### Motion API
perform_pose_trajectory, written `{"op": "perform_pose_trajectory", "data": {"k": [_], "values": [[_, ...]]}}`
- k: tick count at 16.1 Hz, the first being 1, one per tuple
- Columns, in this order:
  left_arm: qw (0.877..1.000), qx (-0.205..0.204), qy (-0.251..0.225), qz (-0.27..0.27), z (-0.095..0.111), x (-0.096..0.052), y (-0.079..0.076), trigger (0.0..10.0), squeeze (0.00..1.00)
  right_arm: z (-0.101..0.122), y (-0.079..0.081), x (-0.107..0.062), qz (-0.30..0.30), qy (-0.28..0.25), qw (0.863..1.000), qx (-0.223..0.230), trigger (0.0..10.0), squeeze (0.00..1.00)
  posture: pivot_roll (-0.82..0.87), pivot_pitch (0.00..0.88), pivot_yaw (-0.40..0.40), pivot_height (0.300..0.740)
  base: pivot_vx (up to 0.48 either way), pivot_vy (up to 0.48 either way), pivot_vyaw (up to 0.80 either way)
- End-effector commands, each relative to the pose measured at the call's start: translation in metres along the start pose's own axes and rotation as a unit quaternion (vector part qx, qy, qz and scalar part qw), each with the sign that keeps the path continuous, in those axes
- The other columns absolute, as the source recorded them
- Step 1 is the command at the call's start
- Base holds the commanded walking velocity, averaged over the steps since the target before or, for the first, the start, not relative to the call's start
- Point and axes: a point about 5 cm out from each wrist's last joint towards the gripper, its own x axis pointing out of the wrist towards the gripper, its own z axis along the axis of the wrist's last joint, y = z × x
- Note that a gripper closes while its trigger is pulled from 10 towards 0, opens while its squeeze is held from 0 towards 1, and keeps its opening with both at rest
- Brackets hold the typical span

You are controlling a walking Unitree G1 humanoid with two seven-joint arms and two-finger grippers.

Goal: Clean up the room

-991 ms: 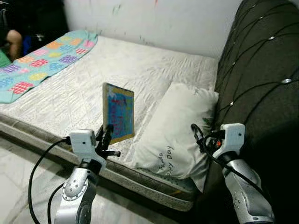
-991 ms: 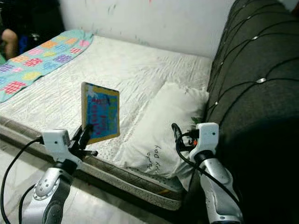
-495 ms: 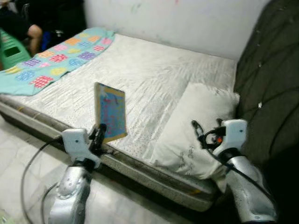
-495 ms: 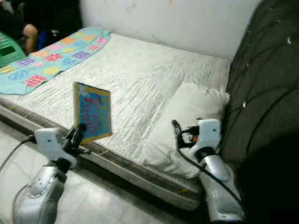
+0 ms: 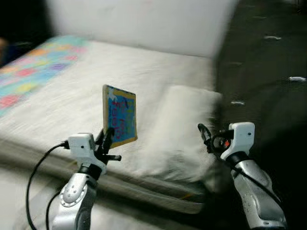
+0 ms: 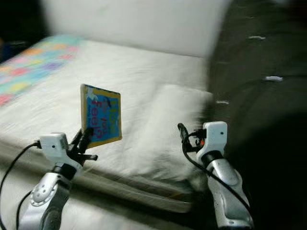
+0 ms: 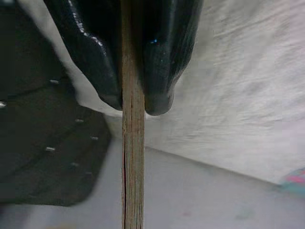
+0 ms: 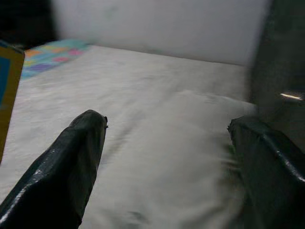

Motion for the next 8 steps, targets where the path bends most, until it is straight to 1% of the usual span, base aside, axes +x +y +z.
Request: {"op": "perform_pose_trajectory", "data": {"k": [1, 4, 5, 6, 8], "values": [[0.999, -0.001, -0.028, -0.025, 0.0106, 0.0027, -0.0074, 10.0, 0.00, 0.0030, 0.0004, 0.0024, 0.000, -0.001, 1.000, -0.001, 10.0, 0.00, -0.06, 0.000, -0.017, 0.740, 0.435, 0.000, 0.00], [0.999, 0.000, -0.026, -0.025, 0.0102, 0.0034, -0.0088, 10.0, 0.00, 0.0024, 0.0005, 0.0023, 0.000, 0.000, 1.000, -0.001, 10.0, 0.00, -0.06, 0.000, -0.017, 0.740, 0.425, 0.000, 0.00], [1.000, 0.005, -0.019, -0.018, 0.0090, 0.0039, -0.0082, 10.0, 0.00, 0.0020, 0.0005, 0.0023, 0.000, 0.000, 1.000, -0.002, 10.0, 0.00, -0.06, 0.000, -0.017, 0.740, 0.307, 0.000, 0.00], [1.000, 0.006, -0.012, -0.003, 0.0069, 0.0050, -0.0064, 10.0, 0.00, 0.0013, 0.0000, 0.0021, 0.000, 0.001, 1.000, -0.002, 10.0, 0.00, -0.06, 0.000, -0.017, 0.740, 0.000, 0.000, 0.00], [1.000, 0.004, -0.017, -0.013, 0.0077, 0.0046, -0.0077, 10.0, 0.00, 0.0007, -0.0004, 0.0017, -0.002, 0.003, 1.000, -0.003, 10.0, 0.00, -0.06, 0.000, -0.017, 0.740, 0.000, 0.000, 0.00]]}}
